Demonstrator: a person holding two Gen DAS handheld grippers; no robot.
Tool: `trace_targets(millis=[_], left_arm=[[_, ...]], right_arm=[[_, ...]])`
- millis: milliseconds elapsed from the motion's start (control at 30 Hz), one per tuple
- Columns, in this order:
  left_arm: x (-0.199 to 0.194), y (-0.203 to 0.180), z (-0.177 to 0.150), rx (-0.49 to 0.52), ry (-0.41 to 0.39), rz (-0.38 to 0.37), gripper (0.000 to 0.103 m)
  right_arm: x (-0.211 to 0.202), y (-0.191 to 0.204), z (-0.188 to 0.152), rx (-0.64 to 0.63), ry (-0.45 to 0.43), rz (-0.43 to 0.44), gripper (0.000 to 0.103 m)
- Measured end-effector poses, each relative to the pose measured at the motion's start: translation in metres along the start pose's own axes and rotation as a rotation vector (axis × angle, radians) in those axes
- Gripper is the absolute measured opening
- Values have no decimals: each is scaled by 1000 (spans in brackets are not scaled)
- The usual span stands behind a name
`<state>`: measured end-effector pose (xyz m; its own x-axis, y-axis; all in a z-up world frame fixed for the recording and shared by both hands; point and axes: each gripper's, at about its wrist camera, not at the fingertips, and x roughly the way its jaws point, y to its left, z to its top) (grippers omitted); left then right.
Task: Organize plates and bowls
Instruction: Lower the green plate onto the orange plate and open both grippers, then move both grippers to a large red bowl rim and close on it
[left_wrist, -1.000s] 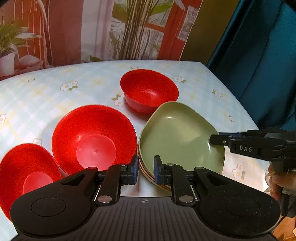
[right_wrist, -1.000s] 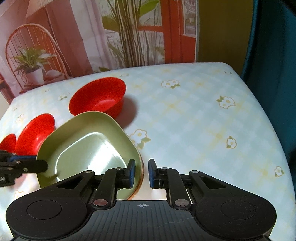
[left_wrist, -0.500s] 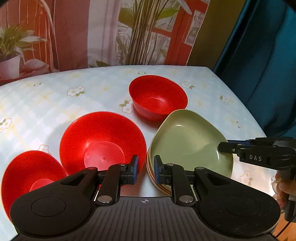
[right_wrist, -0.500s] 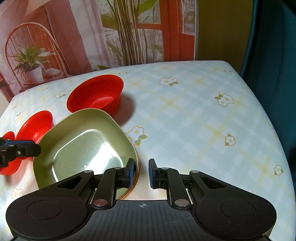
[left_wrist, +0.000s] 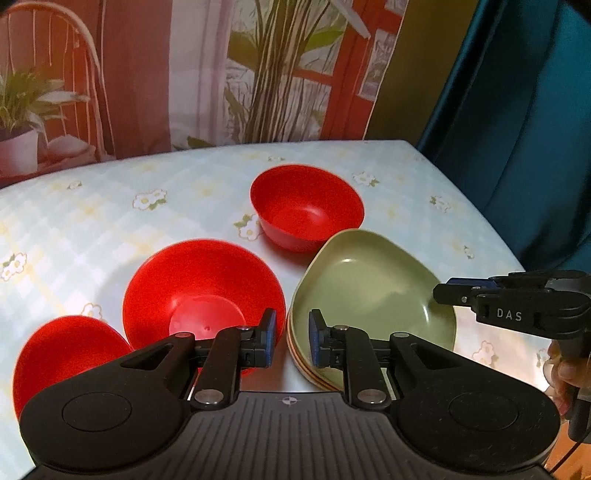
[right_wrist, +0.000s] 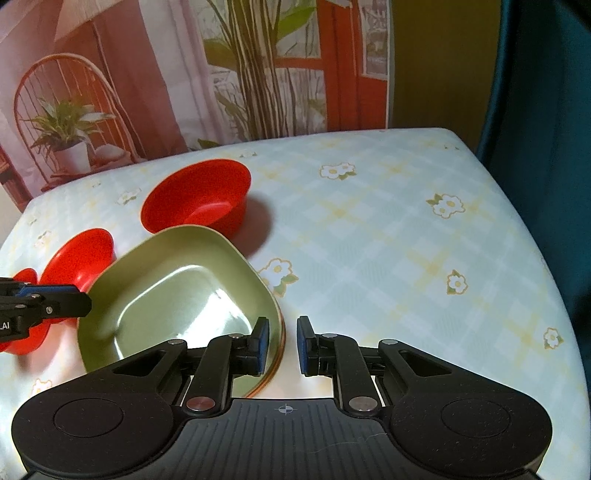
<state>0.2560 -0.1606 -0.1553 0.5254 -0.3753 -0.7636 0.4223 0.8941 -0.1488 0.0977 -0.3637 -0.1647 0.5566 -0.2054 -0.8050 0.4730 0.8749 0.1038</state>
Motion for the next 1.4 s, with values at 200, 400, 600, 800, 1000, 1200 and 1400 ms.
trace_targets(millis=[200,400,600,800,1000,1200,1400], left_arm=[[-16,-1,4,9,-38,11,20],[-33,5,7,12,-87,40,20],[-51,18,9,5,-130,71,21],[-67,36,9,-7,-162,101,21],[-81,55,8,-26,-185,126,21],[-91,75,2,-54,-197,153,21],[-97,94,-6,-99,-194,170,21]], right_arm=[[-11,8,6,3,-37,19,16],[-22,22,10,3,-71,42,16],[-31,36,14,26,-111,67,25],[-39,51,19,33,-158,106,29],[-42,63,24,31,-188,132,32],[-40,73,25,22,-203,135,33],[-36,82,22,15,-212,128,33]])
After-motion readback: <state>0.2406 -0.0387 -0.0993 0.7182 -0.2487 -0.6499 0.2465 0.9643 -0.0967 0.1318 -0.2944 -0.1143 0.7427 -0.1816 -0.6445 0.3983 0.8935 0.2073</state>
